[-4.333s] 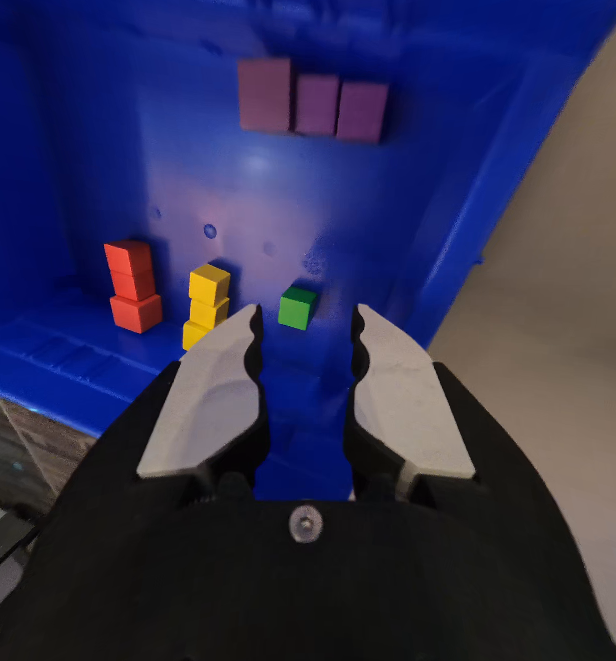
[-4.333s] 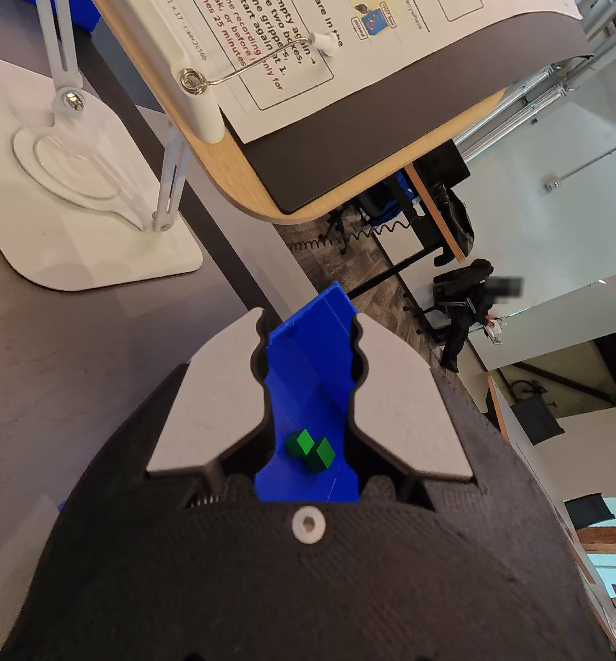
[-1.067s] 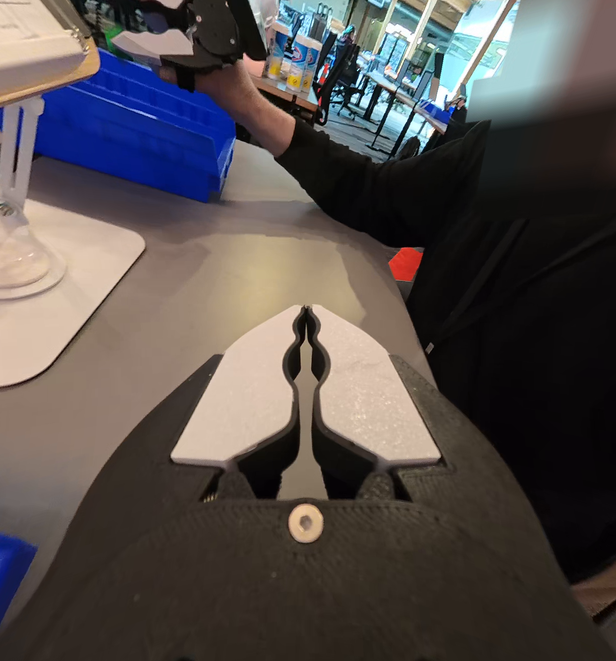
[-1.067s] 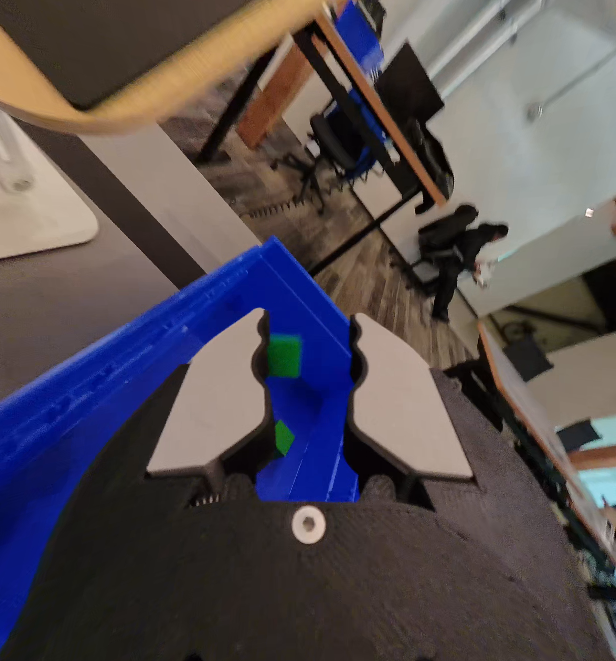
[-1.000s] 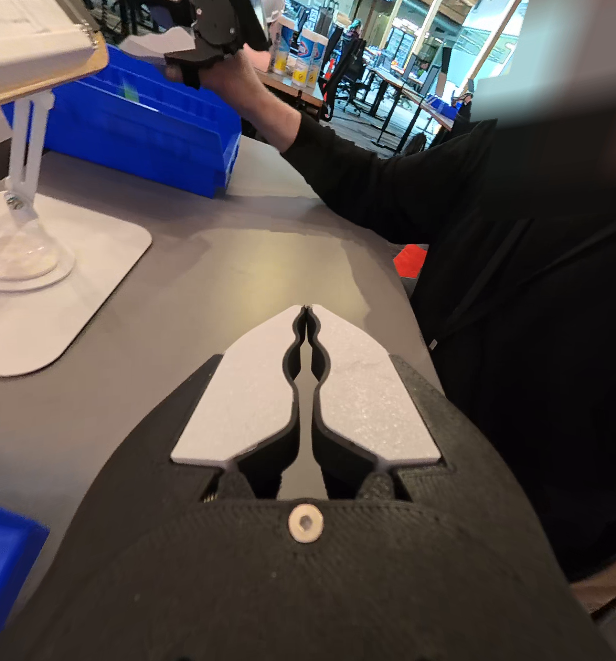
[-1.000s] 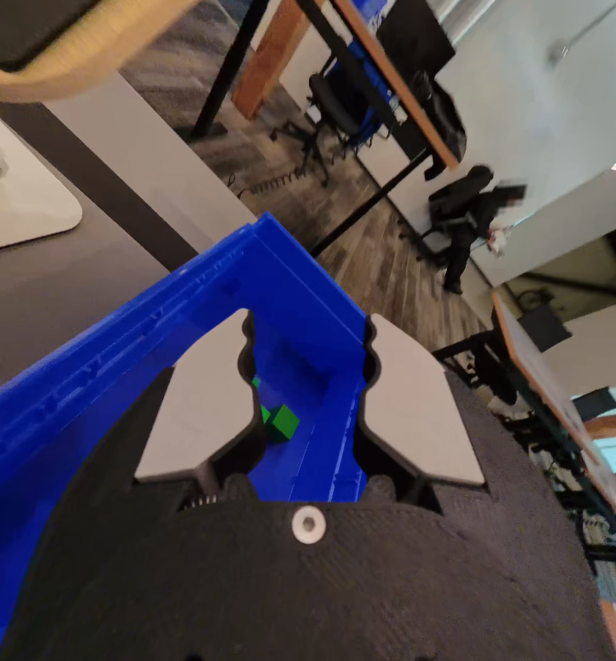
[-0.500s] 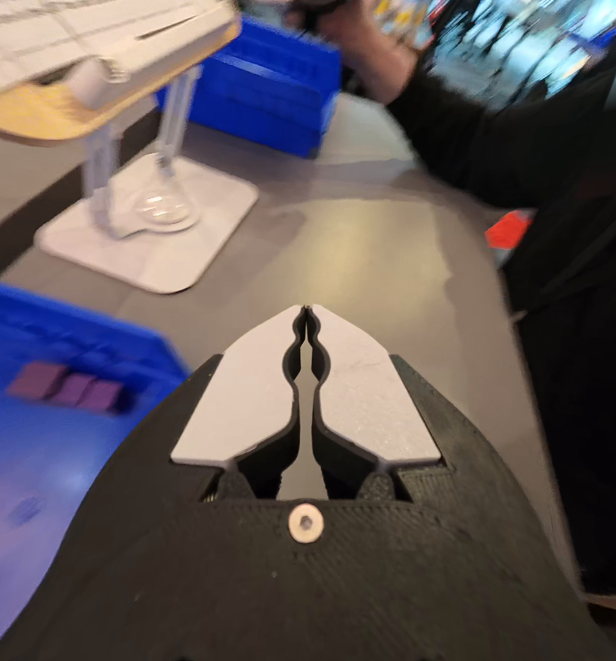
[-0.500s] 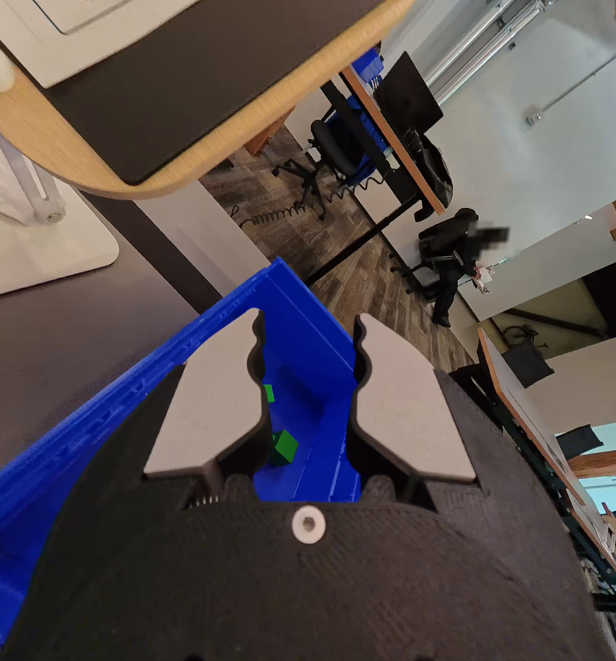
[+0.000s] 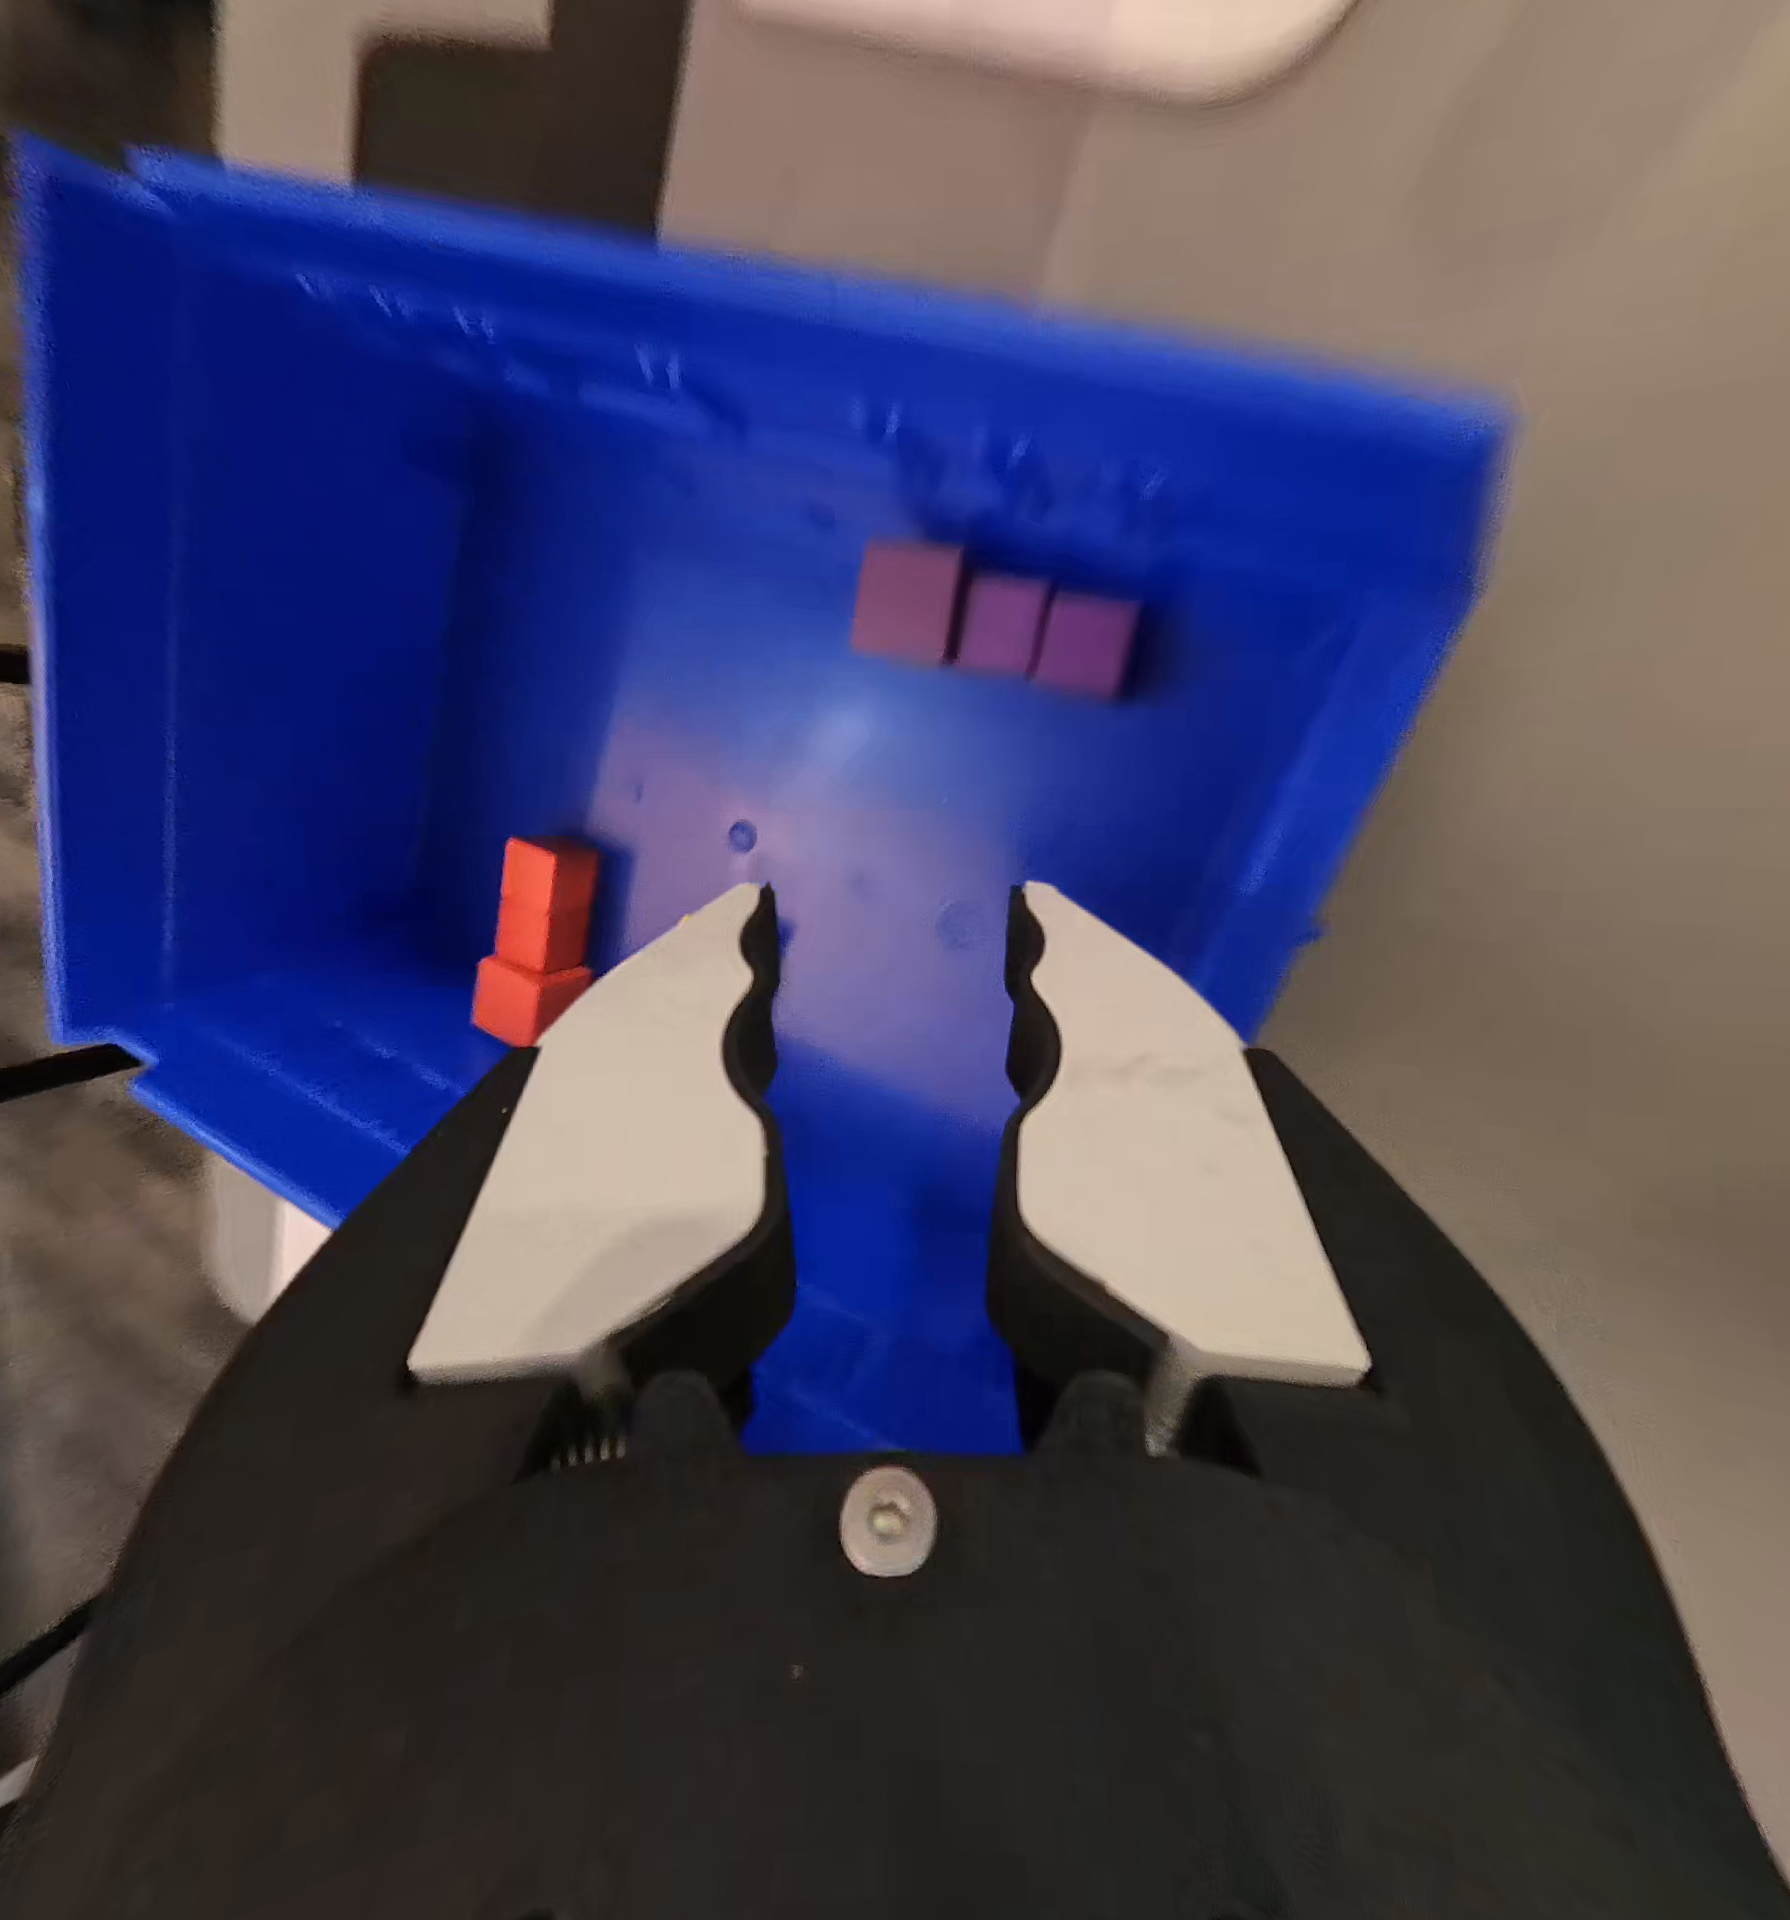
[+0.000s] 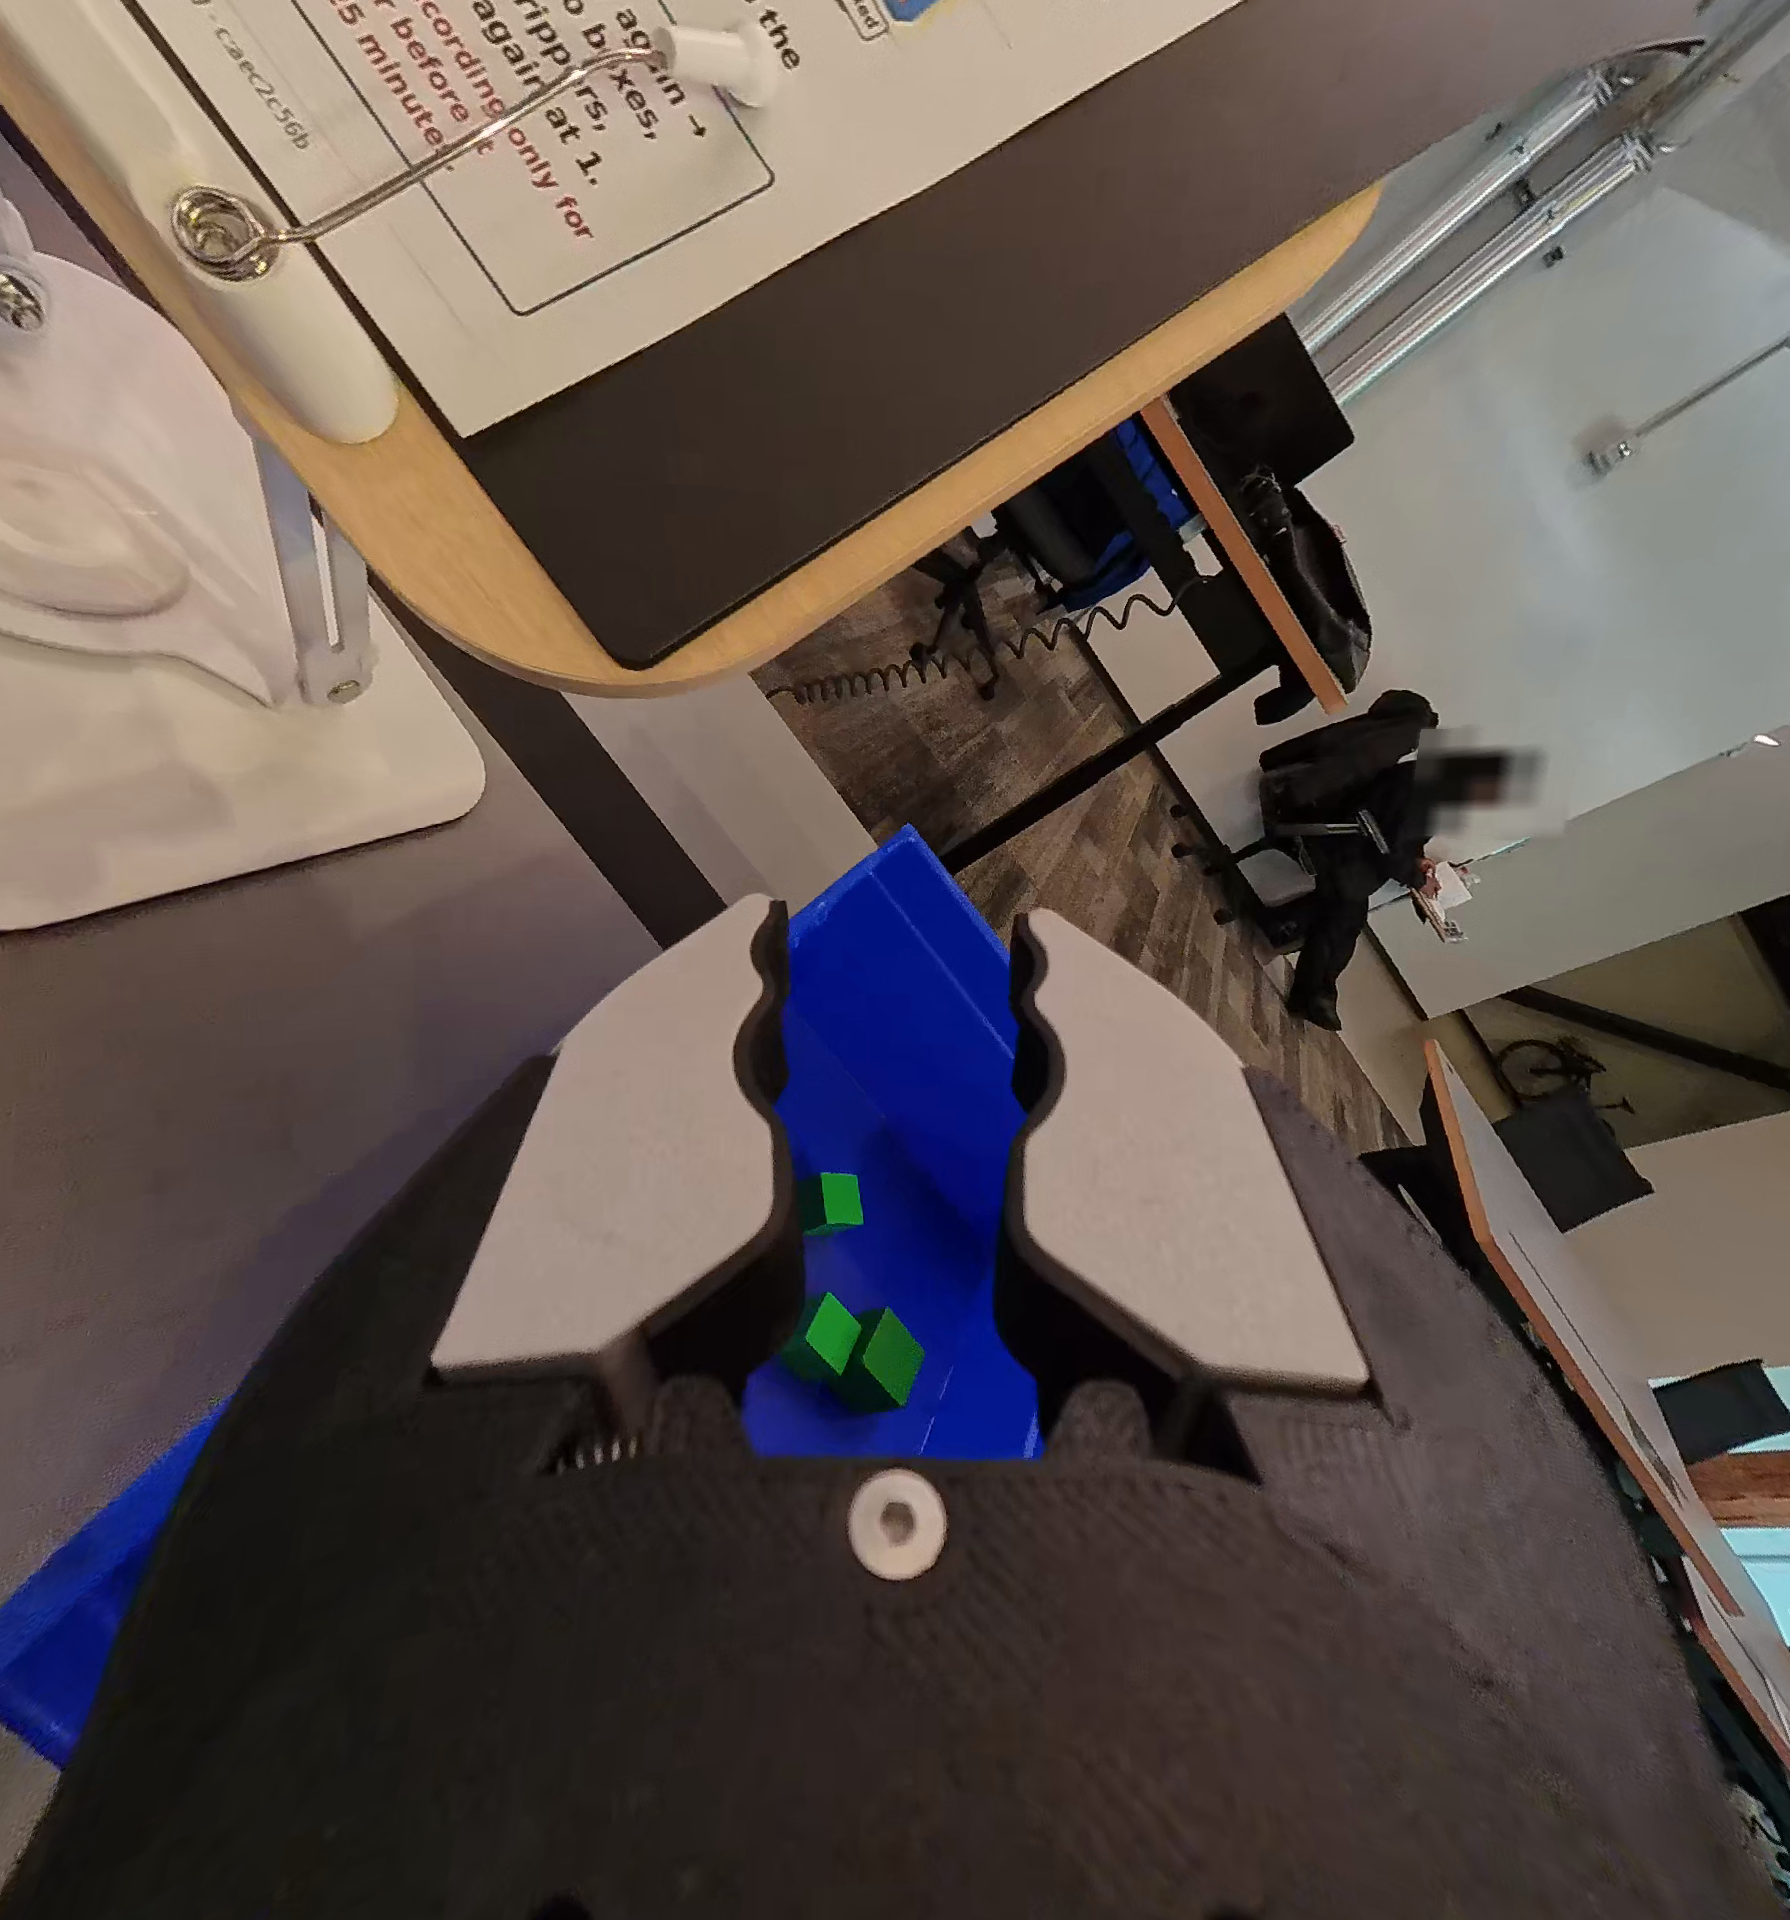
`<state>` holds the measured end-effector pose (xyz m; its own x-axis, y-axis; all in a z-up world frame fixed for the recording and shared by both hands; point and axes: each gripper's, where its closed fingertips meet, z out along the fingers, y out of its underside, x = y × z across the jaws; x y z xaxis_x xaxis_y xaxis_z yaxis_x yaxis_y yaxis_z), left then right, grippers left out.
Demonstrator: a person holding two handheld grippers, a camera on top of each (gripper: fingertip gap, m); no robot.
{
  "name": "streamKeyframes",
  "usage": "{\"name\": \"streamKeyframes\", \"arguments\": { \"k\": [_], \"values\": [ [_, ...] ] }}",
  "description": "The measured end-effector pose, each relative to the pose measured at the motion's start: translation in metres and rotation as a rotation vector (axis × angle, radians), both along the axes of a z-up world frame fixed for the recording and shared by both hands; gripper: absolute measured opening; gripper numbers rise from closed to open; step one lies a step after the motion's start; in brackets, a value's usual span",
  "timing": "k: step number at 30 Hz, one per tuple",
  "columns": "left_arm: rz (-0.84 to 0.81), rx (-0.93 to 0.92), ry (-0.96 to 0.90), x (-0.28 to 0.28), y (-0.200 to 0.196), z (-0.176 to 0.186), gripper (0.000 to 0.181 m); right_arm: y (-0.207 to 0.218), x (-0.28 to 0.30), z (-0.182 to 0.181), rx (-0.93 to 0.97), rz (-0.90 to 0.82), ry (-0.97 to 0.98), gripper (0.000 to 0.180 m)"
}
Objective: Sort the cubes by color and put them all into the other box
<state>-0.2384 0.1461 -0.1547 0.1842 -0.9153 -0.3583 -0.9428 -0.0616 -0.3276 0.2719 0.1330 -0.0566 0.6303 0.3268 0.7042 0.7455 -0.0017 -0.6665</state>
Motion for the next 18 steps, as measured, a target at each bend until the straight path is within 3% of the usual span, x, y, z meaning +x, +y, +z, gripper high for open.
{"name": "streamKeyframes", "arguments": {
  "k": [13, 18],
  "values": [
    [-0.071, -0.070, 0.441, -0.043, 0.059, -0.056, 0.043, 0.001, -0.011, -0.012, -0.021, 0.032, -0.033, 0.039],
    [-0.089, -0.099, 0.494, -0.052, 0.073, -0.065, 0.044, 0.003, -0.014, -0.019, -0.034, 0.039, -0.041, 0.038]
  ]
}}
